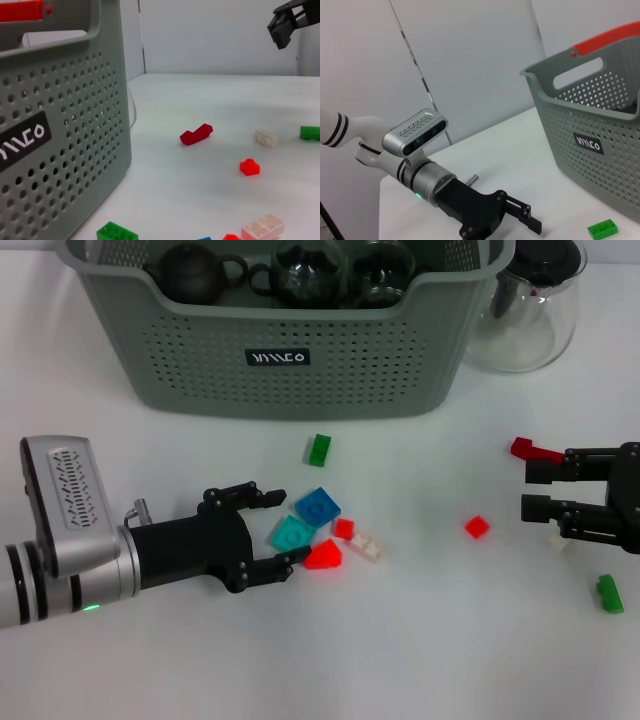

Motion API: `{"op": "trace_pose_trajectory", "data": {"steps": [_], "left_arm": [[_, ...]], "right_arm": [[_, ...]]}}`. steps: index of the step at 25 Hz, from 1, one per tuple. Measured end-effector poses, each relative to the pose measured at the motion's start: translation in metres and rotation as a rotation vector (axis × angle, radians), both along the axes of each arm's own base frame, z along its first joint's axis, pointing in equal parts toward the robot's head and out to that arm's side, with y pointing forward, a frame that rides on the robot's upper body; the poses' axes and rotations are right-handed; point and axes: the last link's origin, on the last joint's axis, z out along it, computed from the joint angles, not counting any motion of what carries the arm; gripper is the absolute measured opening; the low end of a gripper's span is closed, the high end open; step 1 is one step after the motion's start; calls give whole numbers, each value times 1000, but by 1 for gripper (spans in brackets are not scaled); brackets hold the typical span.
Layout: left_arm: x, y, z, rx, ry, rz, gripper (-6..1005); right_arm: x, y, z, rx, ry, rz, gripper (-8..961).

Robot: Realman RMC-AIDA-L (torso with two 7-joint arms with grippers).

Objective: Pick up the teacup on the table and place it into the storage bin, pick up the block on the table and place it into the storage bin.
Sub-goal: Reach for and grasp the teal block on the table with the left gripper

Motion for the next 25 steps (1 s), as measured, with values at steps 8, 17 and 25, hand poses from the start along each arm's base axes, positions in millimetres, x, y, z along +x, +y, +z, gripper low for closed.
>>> {"op": "trace_pose_trajectory", "data": {"steps": [8,17,25], "left_arm": [[4,4,-6,-4,-1,-1,731],[1,3,-7,8,12,6,732],[-1,0,-4,11,5,10,732]], "right_arm": [[0,0,0,-1,-1,-1,518],[0,0,0,0,0,-1,517],[0,0,0,0,0,1,517]]}}
